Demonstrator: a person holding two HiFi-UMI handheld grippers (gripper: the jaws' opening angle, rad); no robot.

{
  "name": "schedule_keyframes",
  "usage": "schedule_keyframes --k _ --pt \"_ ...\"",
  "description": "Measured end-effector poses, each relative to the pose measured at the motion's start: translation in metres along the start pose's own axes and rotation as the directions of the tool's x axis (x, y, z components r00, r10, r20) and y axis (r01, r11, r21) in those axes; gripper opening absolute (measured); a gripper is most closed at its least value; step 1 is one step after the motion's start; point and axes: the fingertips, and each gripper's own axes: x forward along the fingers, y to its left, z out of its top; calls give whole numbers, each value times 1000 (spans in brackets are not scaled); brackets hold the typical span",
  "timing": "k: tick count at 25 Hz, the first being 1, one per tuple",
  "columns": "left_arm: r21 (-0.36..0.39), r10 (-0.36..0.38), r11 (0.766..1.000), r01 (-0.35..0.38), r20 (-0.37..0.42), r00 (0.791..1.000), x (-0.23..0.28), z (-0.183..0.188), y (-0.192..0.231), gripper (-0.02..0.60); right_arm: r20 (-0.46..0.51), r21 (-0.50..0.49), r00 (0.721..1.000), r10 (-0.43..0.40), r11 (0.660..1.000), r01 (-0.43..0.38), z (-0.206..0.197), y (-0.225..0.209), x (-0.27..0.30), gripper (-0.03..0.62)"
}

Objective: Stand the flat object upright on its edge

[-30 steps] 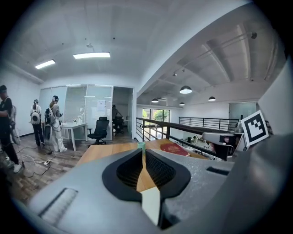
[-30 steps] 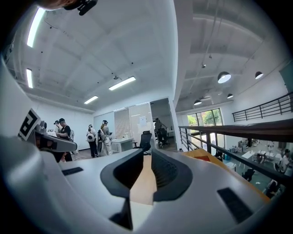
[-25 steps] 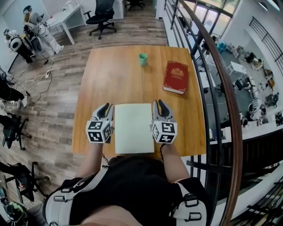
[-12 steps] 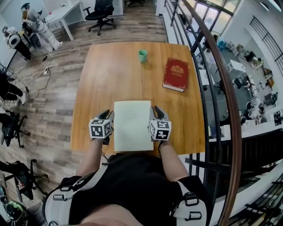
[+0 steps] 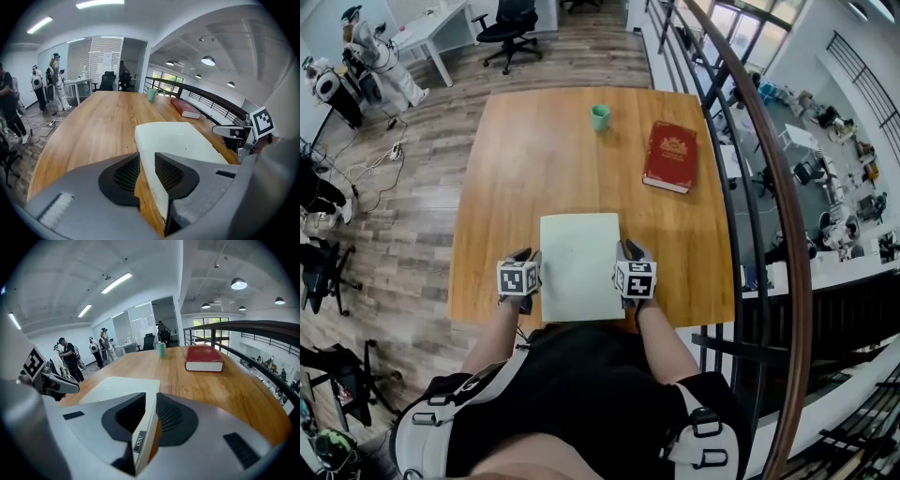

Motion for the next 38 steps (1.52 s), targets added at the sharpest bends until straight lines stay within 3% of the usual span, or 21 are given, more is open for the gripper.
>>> schedule_keyframes --k 4,8,18,20,23,25,27,32,38 --pt "-20 -8 1000 8 -20 1000 3 -9 2 89 -49 12 999 -10 1000 11 -20 -2 5 52" --pt "-68 -80 995 76 -49 996 4 -17 -4 107 -96 5 995 -10 1000 11 -35 -2 10 60" --pt "-163 -140 978 132 -36 990 13 -25 -2 138 -87 5 996 -7 1000 8 -39 -5 14 84" --pt "-237 -176 957 165 -23 984 14 -27 -2 138 -84 63 996 23 998 -17 -41 -5 13 83" --pt "-365 -249 901 233 3 968 16 -31 -1 133 -78 140 995 61 989 -50 -42 -3 14 63" --pt "-409 -291 870 274 20 956 16 -32 -4 118 -72 188 994 82 980 -67 -43 -1 14 41" --pt "-416 -318 857 303 35 947 15 -31 -7 97 -65 238 992 105 967 -86 -44 -1 15 37" --pt "-379 -353 858 346 53 934 13 -31 -14 122 -55 388 982 179 910 -145 -47 -4 15 38" --pt "-340 -337 880 330 42 941 15 -23 -12 127 -43 421 978 203 892 -167 -39 -4 20 38"
